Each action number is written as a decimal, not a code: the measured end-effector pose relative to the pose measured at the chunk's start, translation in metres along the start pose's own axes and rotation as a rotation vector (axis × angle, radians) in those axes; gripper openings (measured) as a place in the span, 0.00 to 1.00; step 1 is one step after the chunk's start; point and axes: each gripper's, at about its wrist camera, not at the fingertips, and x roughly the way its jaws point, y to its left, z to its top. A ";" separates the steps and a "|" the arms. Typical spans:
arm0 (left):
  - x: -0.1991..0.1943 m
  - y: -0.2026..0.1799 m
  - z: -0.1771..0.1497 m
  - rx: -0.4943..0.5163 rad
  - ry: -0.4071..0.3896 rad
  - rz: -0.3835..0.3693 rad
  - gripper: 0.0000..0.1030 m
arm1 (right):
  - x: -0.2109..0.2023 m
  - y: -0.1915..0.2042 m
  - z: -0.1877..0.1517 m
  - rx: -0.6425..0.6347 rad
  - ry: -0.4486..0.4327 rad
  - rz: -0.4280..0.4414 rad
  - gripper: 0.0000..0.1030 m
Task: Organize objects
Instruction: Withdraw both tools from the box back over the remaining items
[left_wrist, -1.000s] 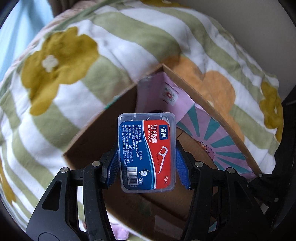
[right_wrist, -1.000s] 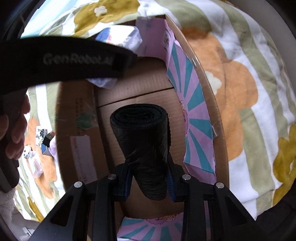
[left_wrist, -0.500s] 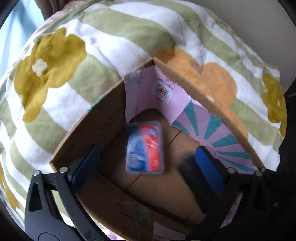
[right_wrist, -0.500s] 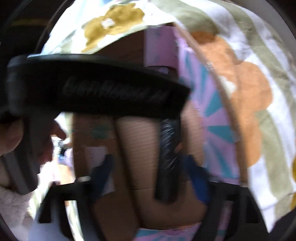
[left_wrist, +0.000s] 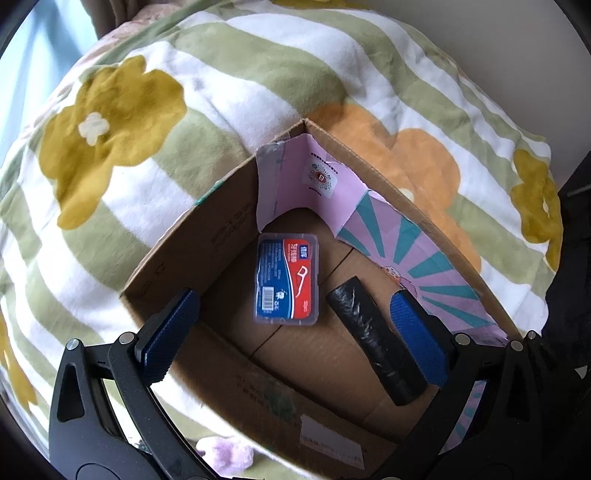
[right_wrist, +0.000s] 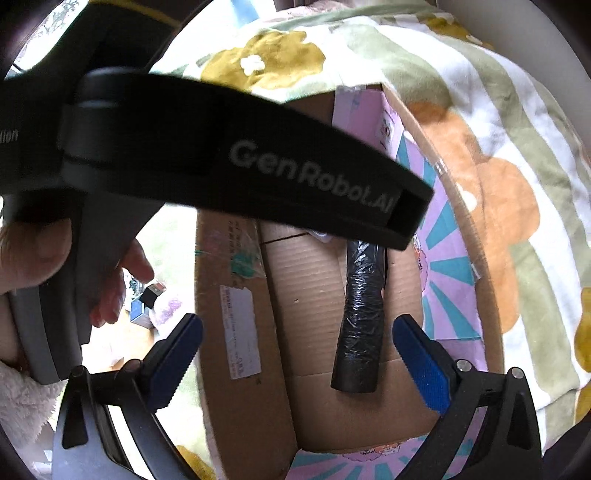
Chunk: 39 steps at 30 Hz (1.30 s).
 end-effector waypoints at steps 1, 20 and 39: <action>-0.006 0.000 -0.002 -0.002 -0.006 0.001 1.00 | -0.005 0.001 -0.003 -0.004 -0.006 0.000 0.99; -0.198 0.042 -0.100 -0.241 -0.220 0.074 1.00 | -0.103 0.108 0.024 -0.215 -0.137 0.013 0.99; -0.341 0.104 -0.359 -0.770 -0.437 0.298 1.00 | -0.144 0.233 -0.031 -0.517 -0.273 0.070 0.99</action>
